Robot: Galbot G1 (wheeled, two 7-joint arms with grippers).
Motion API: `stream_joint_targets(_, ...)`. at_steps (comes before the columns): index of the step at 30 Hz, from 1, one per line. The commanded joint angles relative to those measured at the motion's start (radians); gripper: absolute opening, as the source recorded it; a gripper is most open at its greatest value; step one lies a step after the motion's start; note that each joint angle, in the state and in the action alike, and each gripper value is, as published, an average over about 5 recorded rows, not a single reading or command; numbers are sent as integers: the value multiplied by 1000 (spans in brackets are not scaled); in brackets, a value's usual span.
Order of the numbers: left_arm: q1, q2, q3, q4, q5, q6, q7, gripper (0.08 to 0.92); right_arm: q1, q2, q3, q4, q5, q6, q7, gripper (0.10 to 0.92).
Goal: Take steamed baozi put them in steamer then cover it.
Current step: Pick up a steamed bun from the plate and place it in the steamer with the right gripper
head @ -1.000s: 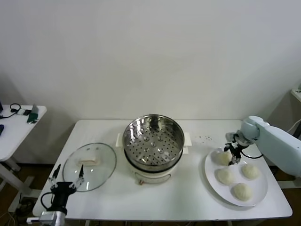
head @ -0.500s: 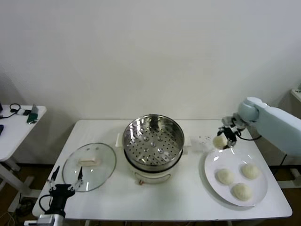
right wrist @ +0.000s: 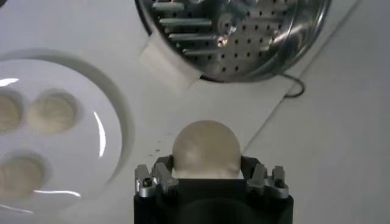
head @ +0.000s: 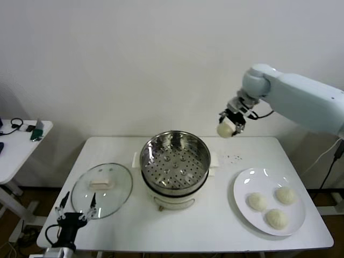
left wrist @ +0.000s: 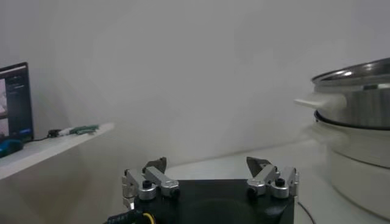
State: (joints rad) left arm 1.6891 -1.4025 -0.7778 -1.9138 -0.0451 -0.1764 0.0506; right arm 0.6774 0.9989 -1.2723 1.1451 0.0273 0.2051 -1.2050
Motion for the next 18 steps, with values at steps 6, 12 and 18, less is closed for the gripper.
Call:
stream_joint_targets(6, 3, 17, 1, -7, 3, 5, -2, 823, 48, 316, -35, 36, -188, 169, -11, 712)
stream_joint_targets(12, 10, 25, -1, -6, -4, 4, -3, 823, -55, 370, -13, 18, -296, 207, -11, 712)
stream_joint_targets(18, 20, 30, -4, -3, -15, 2, -7, 823, -153, 390, 2, 5, -373, 225, -12, 712)
